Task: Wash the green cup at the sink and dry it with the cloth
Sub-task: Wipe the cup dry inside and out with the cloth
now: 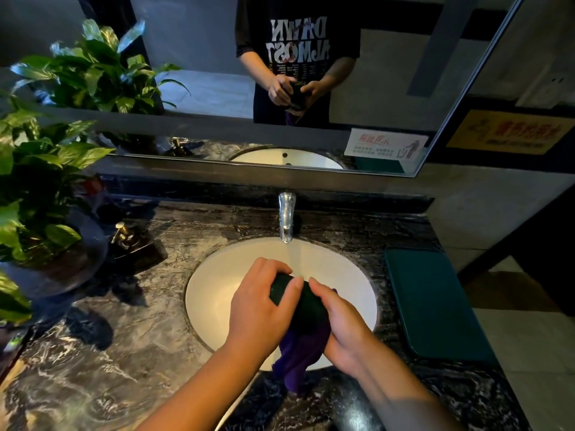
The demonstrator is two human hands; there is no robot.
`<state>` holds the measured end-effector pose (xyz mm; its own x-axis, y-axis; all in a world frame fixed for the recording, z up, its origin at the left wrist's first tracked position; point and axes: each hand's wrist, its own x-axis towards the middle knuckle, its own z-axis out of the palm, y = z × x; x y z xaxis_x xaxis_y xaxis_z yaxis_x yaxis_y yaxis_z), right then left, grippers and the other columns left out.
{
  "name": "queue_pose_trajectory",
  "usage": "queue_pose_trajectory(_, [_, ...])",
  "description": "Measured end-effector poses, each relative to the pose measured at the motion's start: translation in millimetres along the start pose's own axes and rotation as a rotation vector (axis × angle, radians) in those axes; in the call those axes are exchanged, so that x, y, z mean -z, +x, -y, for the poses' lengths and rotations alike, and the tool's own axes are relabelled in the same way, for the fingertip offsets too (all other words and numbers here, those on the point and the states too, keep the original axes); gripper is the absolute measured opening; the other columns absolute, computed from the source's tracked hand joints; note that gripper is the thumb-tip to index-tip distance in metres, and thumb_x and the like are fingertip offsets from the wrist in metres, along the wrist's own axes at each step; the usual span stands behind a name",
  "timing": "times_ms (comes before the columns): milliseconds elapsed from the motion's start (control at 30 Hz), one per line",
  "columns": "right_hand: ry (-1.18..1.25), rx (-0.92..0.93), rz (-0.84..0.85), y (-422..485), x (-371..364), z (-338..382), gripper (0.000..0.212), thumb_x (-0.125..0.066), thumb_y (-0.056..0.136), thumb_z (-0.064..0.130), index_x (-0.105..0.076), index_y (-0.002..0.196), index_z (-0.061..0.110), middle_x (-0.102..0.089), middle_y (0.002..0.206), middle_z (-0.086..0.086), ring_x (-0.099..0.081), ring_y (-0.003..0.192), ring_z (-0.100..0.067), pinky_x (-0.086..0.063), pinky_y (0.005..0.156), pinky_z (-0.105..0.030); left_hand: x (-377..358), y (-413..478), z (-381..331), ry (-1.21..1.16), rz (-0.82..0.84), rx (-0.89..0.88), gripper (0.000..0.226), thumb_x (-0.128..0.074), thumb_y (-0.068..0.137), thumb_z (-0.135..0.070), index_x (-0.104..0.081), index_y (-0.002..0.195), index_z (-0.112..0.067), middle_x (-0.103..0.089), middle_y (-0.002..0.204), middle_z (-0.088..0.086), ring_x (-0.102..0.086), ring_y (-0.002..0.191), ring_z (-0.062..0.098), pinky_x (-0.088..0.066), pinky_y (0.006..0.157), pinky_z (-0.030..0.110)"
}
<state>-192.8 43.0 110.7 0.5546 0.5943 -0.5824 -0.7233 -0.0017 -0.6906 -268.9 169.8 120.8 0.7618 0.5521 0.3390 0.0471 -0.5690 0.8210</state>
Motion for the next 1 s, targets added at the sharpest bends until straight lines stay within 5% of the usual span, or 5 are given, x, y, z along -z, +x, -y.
queue_pose_trajectory(167, [0.100,0.057,0.015,-1.3,-0.1,-0.5,0.055,-0.075,0.077,0.037,-0.073,0.121,0.002,-0.073,0.118,-0.027,-0.071,0.106,-0.037,-0.055,0.099,-0.052,3.2,3.0,7.6,-0.046,0.090,-0.226,0.042,-0.049,0.093,-0.048,-0.064,0.107,-0.011,-0.063,0.099,0.000,-0.062,0.090,0.018,-0.054,0.074,0.042])
queue_pose_trajectory(467, [-0.470,0.358,-0.118,-11.8,10.6,14.0,0.073,-0.062,0.072,0.069,-0.062,0.112,0.007,-0.071,0.074,-0.012,-0.066,0.053,-0.032,-0.043,0.040,-0.025,19.1,25.5,-18.5,-0.559,0.340,0.667,0.041,-0.043,0.093,-0.068,-0.061,0.113,-0.037,-0.066,0.118,0.000,-0.064,0.107,0.018,-0.058,0.077,0.034])
queue_pose_trajectory(667, [-1.002,0.725,0.041,-18.8,5.3,16.9,0.055,-0.047,0.092,0.059,-0.078,0.101,0.014,-0.056,0.124,0.004,-0.053,0.126,-0.015,-0.054,0.096,-0.037,34.9,31.7,-14.3,-0.774,0.517,1.105,0.062,-0.057,0.083,-0.072,-0.070,0.108,-0.017,-0.078,0.085,0.010,-0.077,0.077,0.027,-0.058,0.049,0.035])
queue_pose_trajectory(833, [-0.964,0.683,0.069,-17.3,-4.3,12.7,0.045,-0.049,0.090,0.057,-0.075,0.093,0.020,-0.052,0.130,0.004,-0.055,0.124,-0.019,-0.051,0.101,-0.038,11.0,21.5,-16.7,-0.606,0.259,0.903,0.053,-0.058,0.088,-0.065,-0.068,0.097,-0.014,-0.070,0.073,0.007,-0.067,0.055,0.017,-0.044,0.040,0.025])
queue_pose_trajectory(1000, [-0.468,0.324,0.051,-8.4,-2.8,3.7,0.056,-0.069,0.070,0.069,-0.065,0.114,0.034,-0.075,0.101,-0.002,-0.076,0.084,-0.017,-0.059,0.062,-0.029,4.7,12.4,-15.8,-0.425,0.059,0.587,0.029,-0.062,0.093,-0.049,-0.063,0.082,-0.022,-0.068,0.077,0.002,-0.069,0.066,0.020,-0.045,0.039,0.027])
